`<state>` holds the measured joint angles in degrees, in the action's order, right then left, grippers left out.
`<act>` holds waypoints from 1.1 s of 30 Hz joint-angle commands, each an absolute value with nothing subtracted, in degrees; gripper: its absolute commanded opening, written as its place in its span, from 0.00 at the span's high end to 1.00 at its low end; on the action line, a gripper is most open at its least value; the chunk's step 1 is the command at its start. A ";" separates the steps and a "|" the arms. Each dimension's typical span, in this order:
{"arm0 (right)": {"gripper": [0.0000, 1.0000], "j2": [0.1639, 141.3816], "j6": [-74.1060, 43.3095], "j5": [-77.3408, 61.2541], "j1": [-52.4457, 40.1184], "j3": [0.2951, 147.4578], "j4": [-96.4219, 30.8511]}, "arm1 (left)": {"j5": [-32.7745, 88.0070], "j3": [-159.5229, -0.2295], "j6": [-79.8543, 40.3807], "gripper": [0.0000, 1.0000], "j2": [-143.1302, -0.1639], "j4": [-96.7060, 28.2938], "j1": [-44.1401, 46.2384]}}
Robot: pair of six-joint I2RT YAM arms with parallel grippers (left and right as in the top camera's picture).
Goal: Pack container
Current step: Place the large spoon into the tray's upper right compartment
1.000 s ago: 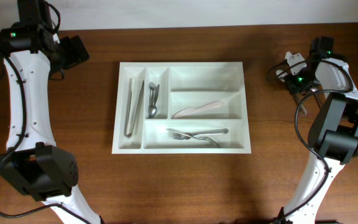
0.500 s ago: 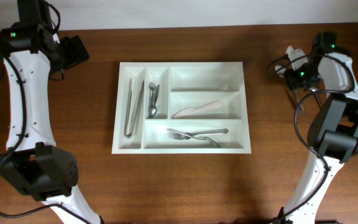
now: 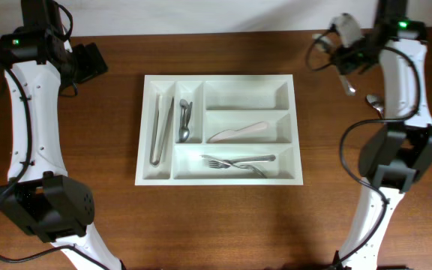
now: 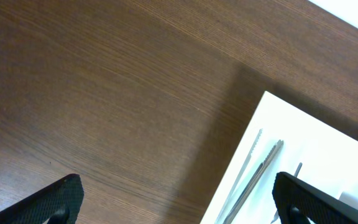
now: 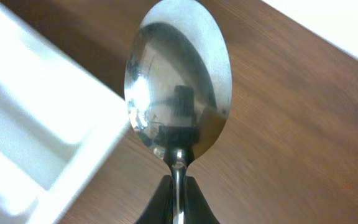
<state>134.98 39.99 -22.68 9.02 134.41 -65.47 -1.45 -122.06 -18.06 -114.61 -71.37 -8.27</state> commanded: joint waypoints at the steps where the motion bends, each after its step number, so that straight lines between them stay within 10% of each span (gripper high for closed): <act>1: 0.96 134.06 50.72 -29.36 3.60 135.87 -67.16 | -1.08 -122.83 -18.63 0.01 -114.52 -71.46 -8.32; 24: 0.95 140.05 70.19 -26.37 -10.13 135.52 -70.94 | -1.08 -122.85 -18.63 0.01 -114.54 -71.46 -8.32; 26: 0.65 140.11 70.04 -26.37 -10.13 135.52 -70.89 | -1.08 -122.85 -18.63 0.01 -114.52 -71.46 -8.32; 27: 0.19 139.94 69.69 -26.37 -10.11 135.70 -70.72 | -1.08 -122.83 -18.63 0.01 -114.52 -71.46 -8.32; 33: 0.09 136.35 54.04 -23.86 -6.79 140.00 -70.19 | -1.08 -122.85 -18.63 0.01 -114.52 -71.46 -8.32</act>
<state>139.94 65.01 -25.98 -9.52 135.81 -70.28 -1.45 -122.06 -18.06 -114.61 -71.37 -8.27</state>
